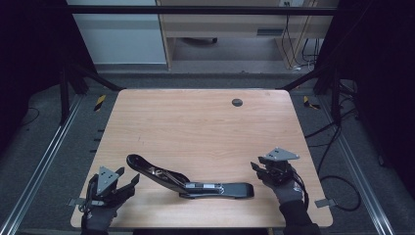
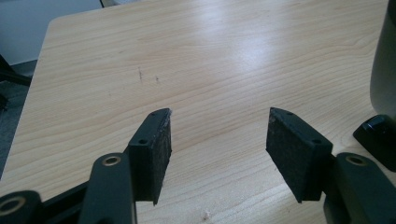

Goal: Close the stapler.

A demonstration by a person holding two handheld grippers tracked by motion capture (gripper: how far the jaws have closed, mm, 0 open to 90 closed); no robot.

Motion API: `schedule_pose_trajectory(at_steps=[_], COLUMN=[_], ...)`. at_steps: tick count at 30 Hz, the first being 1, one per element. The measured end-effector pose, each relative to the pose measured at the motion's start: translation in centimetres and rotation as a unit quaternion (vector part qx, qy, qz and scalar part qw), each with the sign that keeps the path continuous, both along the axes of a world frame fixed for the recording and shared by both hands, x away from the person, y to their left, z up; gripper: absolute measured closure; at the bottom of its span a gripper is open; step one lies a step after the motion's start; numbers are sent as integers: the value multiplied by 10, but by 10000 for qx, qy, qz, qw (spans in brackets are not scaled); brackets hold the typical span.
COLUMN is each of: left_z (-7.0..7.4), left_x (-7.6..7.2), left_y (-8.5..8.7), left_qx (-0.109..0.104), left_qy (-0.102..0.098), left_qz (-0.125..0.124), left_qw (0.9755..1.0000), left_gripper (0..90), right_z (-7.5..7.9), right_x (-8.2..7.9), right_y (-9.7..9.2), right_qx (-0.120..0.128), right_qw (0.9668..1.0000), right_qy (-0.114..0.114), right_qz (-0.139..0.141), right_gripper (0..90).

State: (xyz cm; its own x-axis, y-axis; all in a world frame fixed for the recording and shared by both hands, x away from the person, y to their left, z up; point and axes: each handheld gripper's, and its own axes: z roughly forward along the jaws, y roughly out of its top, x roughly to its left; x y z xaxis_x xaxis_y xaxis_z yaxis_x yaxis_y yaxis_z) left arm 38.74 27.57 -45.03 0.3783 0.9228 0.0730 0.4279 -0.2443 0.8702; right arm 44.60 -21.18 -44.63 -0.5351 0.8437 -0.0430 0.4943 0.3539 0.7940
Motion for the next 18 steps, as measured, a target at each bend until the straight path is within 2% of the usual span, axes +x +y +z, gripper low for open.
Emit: schedule_pose_trajectory(at_steps=[10, 14, 18], left_z=[7, 12, 16], left_x=[-8, -12, -14], left_y=[4, 7, 10], left_qx=[-223, -322, -475], left_qy=[-213, -336, -398], left_qz=[-3, 43, 108], left_qw=[9995, 9989, 9980], left_gripper=[397, 396, 397], right_z=[-7, -10, -12], right_x=[-13, -16, -20], right_y=[-13, -15, -13], right_qx=[129, 212, 131], right_qw=[9997, 9995, 9996], right_qy=[-115, -35, -107], right_qz=[-195, -243, -238], right_gripper=[617, 619, 624])
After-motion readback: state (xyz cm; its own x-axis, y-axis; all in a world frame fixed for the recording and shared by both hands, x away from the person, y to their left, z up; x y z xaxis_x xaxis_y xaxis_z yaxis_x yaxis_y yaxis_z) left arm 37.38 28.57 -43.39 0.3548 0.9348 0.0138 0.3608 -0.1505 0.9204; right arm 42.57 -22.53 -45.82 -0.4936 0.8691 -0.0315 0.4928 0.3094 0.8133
